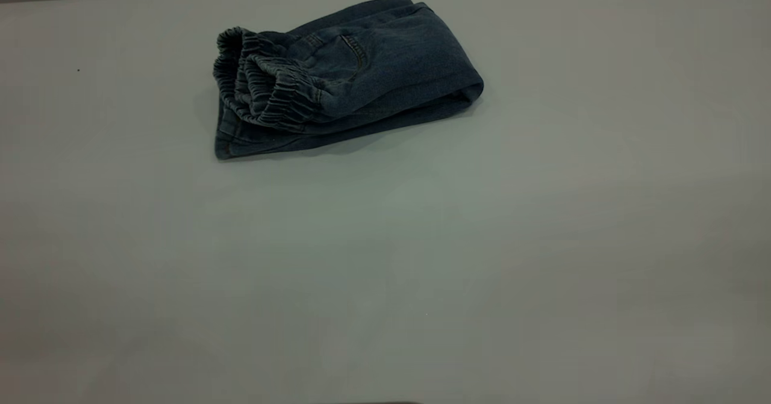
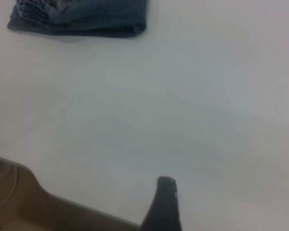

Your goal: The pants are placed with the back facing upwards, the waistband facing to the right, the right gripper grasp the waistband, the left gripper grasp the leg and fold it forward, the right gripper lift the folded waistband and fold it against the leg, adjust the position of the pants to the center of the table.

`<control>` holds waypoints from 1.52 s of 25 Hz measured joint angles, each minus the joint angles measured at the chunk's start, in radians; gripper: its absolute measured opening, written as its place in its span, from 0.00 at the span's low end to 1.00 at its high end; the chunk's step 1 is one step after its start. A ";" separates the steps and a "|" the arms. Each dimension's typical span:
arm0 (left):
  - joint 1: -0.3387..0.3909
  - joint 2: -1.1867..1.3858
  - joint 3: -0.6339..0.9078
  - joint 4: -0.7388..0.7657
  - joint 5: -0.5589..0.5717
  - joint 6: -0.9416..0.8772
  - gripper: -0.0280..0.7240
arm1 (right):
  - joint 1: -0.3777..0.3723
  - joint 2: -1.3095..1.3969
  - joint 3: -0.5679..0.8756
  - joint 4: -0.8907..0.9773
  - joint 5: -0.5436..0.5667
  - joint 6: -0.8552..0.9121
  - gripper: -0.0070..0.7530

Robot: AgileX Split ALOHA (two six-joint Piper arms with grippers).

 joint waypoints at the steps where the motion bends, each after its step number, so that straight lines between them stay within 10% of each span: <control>1: 0.053 -0.011 0.000 0.000 0.000 0.000 0.65 | -0.004 -0.006 0.000 0.000 0.000 0.000 0.77; 10: 0.277 -0.144 0.000 0.000 0.001 0.000 0.65 | -0.140 -0.063 0.000 0.001 0.002 0.000 0.77; 38: 0.281 -0.145 0.000 0.000 0.001 -0.002 0.65 | -0.169 -0.063 0.000 0.013 0.002 0.001 0.77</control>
